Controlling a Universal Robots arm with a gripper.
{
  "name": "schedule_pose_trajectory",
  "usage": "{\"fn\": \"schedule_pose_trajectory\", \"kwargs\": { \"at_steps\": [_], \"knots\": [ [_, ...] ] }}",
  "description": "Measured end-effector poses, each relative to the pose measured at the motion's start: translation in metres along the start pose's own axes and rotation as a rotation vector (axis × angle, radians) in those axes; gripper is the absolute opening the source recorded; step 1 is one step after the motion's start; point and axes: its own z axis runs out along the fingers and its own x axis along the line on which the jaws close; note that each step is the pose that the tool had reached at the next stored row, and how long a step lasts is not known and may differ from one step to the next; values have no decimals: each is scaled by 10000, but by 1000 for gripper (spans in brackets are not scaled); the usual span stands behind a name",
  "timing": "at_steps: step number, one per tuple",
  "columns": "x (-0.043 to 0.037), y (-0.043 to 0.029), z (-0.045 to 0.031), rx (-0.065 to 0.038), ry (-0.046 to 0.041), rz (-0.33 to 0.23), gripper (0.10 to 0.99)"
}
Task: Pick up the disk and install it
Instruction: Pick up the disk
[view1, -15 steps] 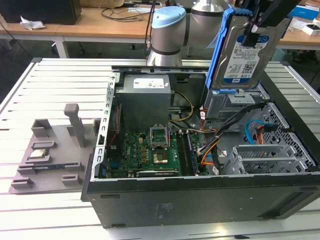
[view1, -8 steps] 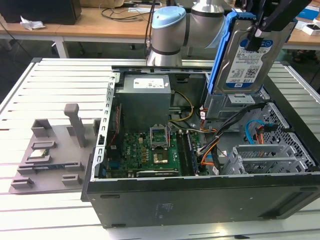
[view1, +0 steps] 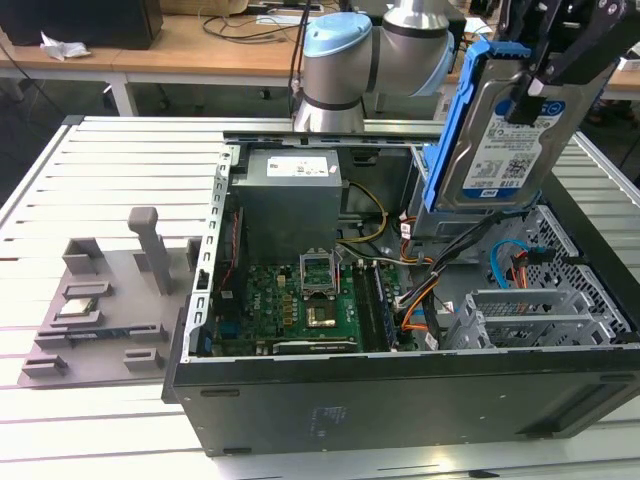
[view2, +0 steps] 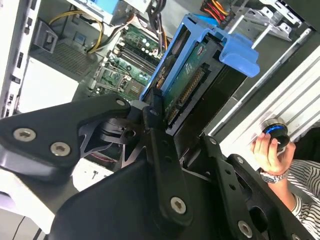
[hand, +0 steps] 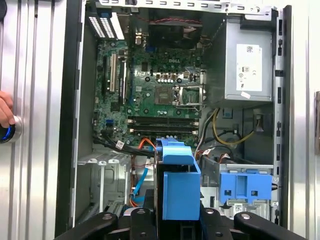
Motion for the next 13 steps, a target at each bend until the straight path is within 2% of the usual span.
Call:
{"fn": "schedule_pose_trajectory", "kwargs": {
  "at_steps": [13],
  "knots": [
    [323,8,0,0,6,0,361]
  ]
}}
